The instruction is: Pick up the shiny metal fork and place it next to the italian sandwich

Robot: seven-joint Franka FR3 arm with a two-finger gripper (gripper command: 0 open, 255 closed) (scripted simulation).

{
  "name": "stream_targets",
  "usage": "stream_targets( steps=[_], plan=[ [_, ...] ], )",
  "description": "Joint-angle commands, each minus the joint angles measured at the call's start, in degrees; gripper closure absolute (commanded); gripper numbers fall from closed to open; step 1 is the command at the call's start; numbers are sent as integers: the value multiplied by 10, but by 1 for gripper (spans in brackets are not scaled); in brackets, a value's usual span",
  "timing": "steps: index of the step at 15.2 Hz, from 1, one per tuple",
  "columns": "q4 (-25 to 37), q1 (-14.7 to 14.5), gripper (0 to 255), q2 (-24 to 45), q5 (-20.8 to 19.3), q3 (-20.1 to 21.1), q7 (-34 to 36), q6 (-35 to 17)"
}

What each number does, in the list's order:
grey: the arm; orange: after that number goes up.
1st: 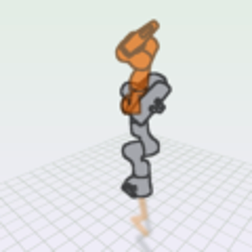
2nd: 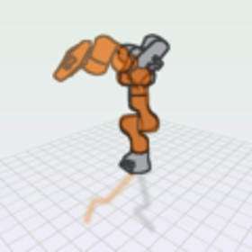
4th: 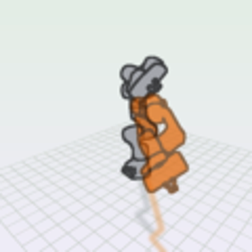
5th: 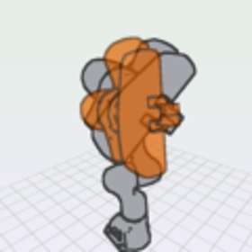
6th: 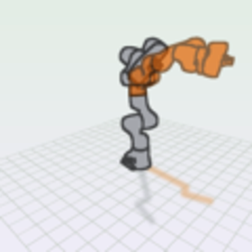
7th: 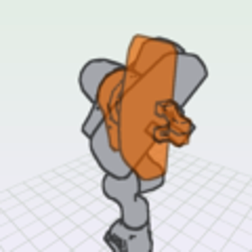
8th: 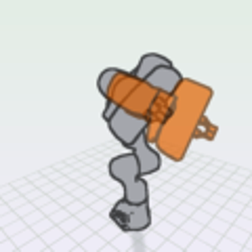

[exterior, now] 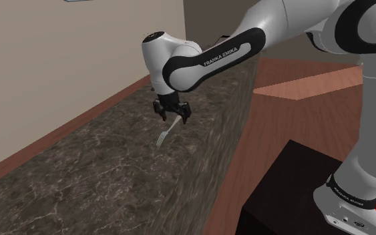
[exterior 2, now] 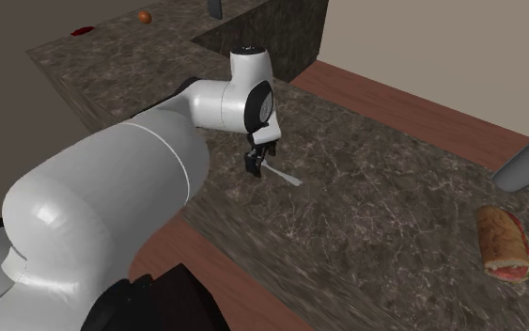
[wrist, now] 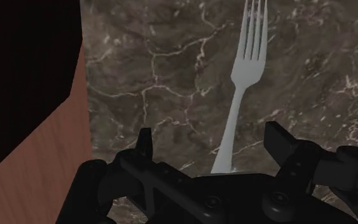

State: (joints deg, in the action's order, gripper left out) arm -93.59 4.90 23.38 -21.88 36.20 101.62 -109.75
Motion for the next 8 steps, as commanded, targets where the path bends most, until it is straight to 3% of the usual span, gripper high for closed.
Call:
stream_targets(
  steps=[1,2,8],
  plan=[
    [69,-28,0,53,-28,-21,43,24],
    [93,-38,0,70,-35,-29,55,31],
    [64,-34,0,82,-45,-36,62,-7]
  ],
)
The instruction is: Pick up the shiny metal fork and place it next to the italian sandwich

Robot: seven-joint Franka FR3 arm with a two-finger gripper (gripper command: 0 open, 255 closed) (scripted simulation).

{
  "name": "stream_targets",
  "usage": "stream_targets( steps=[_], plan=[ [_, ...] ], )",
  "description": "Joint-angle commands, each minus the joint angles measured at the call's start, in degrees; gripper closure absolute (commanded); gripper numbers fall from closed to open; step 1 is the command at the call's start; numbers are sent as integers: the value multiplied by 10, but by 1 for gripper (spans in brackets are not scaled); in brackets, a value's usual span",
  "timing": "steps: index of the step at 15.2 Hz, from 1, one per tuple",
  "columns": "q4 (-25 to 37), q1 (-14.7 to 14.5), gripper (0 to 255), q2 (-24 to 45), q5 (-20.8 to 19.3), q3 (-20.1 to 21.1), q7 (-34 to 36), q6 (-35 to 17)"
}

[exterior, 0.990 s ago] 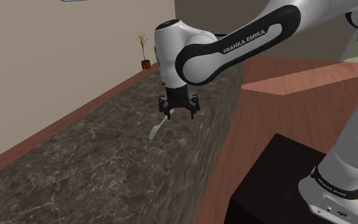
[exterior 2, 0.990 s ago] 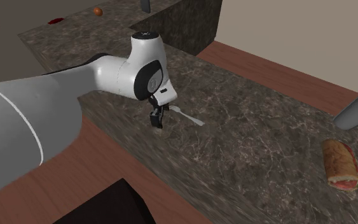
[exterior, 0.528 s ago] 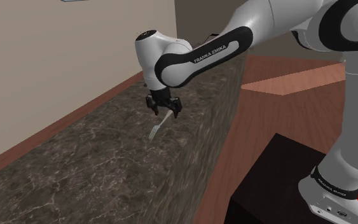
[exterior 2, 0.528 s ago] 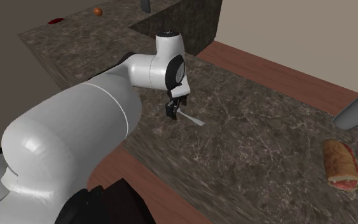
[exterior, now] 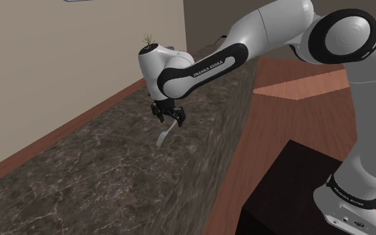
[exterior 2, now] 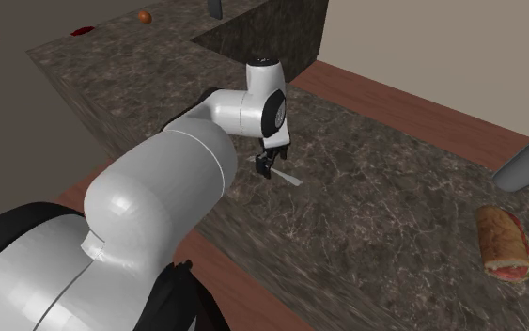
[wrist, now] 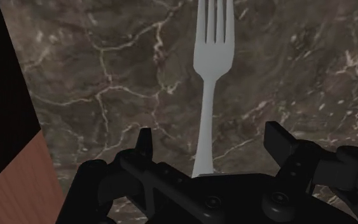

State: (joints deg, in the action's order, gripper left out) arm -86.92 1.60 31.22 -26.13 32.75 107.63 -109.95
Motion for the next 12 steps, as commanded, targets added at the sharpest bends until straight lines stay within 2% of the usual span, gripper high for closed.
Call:
stream_targets(
  steps=[1,9,10,12],
  plan=[
    [-6,0,0,5,-4,-2,3,-11],
    [-9,0,0,7,-5,-3,4,-14],
    [-9,0,255,7,-5,-3,4,-14],
    [-9,0,255,7,-5,-3,4,-14]
  ],
)
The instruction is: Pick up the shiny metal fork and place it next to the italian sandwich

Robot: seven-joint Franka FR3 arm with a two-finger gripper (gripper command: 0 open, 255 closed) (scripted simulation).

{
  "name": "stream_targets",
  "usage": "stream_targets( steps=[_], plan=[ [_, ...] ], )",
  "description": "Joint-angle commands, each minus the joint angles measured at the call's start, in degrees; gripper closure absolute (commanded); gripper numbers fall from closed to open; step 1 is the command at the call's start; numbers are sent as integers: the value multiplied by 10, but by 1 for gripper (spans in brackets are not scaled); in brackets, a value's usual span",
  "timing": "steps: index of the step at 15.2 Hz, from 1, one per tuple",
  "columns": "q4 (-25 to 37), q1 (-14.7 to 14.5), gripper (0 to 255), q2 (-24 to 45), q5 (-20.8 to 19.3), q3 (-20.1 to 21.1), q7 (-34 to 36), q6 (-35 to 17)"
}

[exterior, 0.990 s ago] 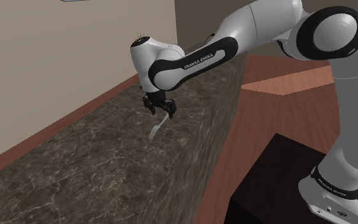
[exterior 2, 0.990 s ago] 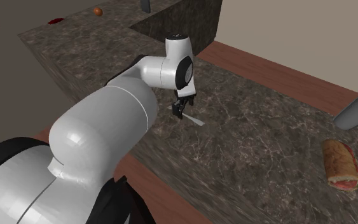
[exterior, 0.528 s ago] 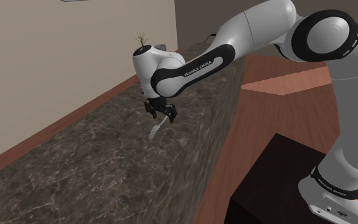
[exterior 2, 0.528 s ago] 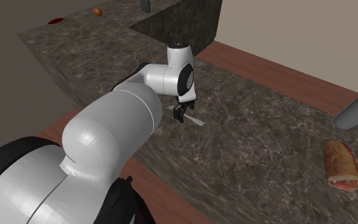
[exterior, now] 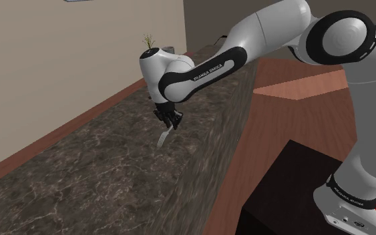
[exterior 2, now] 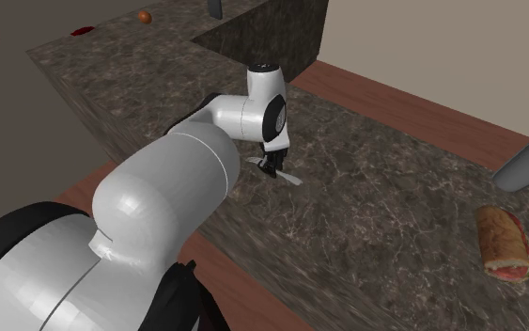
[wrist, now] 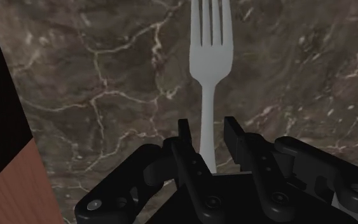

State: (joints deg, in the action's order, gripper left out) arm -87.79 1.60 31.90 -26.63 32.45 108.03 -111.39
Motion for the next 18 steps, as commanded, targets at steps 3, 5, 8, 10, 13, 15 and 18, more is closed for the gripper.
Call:
stream_targets(
  steps=[3,5,8,10,13,15,18],
  plan=[
    [0,0,255,0,0,0,0,0],
    [0,0,255,0,0,0,0,0],
    [3,0,255,-3,2,1,-2,6],
    [11,1,255,-8,6,3,-6,18],
    [24,0,255,-15,11,6,-11,36],
    [34,0,255,-19,15,8,-15,49],
    [50,-1,255,-24,19,10,-20,68]
  ],
)
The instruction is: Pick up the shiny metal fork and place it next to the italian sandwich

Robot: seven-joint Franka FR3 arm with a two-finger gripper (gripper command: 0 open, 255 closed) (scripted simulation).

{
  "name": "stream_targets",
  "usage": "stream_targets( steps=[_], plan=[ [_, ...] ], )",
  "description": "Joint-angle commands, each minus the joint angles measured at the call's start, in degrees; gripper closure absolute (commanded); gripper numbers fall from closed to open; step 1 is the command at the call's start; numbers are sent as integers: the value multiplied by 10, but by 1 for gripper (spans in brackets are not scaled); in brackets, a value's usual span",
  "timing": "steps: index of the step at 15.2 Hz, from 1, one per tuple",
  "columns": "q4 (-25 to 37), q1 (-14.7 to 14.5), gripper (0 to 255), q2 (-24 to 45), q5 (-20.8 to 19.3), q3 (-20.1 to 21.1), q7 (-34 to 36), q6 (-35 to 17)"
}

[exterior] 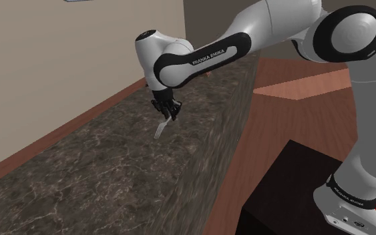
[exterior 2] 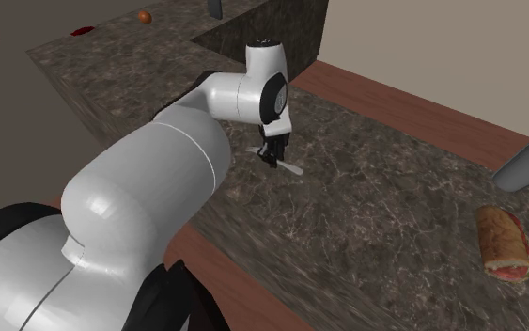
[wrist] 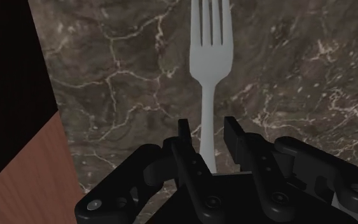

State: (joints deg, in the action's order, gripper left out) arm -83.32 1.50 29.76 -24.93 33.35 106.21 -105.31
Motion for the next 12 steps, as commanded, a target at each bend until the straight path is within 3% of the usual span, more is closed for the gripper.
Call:
stream_targets(
  steps=[1,12],
  plan=[
    [11,-1,255,-4,3,2,-4,14],
    [86,-12,255,-11,12,6,-22,92]
  ],
)
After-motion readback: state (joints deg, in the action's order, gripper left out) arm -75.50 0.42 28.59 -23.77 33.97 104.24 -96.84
